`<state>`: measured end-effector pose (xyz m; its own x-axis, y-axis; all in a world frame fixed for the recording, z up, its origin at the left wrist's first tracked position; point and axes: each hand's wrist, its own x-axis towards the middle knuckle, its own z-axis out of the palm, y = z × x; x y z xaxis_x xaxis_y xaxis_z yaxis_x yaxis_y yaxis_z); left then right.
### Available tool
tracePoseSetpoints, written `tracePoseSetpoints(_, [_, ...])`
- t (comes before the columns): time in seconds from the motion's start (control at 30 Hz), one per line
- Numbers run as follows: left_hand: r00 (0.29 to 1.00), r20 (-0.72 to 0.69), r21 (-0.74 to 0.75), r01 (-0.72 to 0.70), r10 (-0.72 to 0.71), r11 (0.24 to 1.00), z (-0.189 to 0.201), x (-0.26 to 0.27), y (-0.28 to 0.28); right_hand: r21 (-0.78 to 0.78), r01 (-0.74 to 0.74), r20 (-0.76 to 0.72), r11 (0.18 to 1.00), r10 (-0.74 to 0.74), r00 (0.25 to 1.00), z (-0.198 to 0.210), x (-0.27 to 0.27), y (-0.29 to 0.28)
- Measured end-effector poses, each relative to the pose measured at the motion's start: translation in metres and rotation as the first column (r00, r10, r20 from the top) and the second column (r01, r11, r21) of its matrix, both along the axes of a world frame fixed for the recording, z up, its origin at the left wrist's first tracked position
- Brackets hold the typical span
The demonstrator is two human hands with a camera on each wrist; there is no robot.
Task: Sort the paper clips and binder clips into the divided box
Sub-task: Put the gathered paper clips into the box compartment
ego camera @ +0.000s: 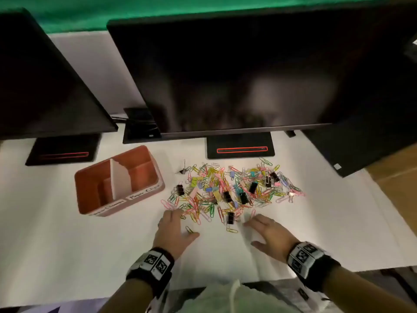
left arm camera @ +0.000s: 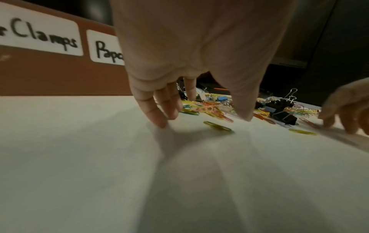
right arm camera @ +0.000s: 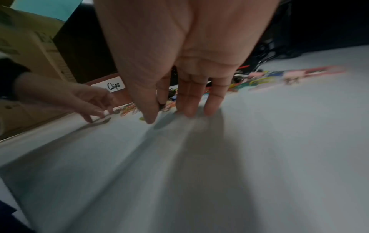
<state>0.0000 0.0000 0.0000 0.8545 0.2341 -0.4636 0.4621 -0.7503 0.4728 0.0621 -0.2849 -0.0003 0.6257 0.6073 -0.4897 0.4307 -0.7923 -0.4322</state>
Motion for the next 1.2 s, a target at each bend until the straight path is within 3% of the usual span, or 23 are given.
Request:
tracePoseSetpoints(0.23, [0.984, 0.058, -0.056, 0.171, -0.168, 0.984, -0.012, 0.014, -0.002, 0.111, 0.196, 0.007, 0.974, -0.198, 0.98, -0.017, 0.027, 0.029])
tracePoseSetpoints(0.33, [0.966, 0.082, -0.034, 0.247, -0.244, 0.968, -0.013, 0.025, 0.0, 0.115, 0.141, 0.053, 0.983, -0.147, 0.988, -0.017, 0.039, 0.035])
tracePoseSetpoints(0.47, [0.964, 0.117, -0.022, 0.243, -0.239, 0.97, -0.018, 0.041, -0.001, 0.194, 0.165, 0.09, 0.967, -0.185, 0.979, -0.019, 0.052, 0.045])
tracePoseSetpoints(0.7, [0.948, 0.233, 0.029, 0.217, -0.218, 0.976, -0.029, 0.052, -0.001, 0.117, 0.101, 0.096, 0.988, -0.113, 0.989, -0.016, 0.066, 0.053])
tracePoseSetpoints(0.93, [0.903, 0.289, 0.22, 0.261, -0.319, 0.94, -0.031, 0.056, 0.001, 0.075, 0.009, 0.119, 0.997, -0.018, 0.993, -0.015, 0.07, 0.054])
tracePoseSetpoints(1.07, [0.908, 0.344, 0.14, 0.201, -0.238, 0.969, -0.017, 0.06, 0.006, 0.12, 0.013, 0.079, 0.993, -0.023, 0.997, -0.011, 0.076, 0.053])
tracePoseSetpoints(1.2, [0.891, 0.454, -0.081, 0.042, -0.001, 0.996, 0.024, 0.056, 0.019, 0.223, 0.038, 0.075, 0.974, -0.056, 0.996, 0.01, 0.083, 0.053])
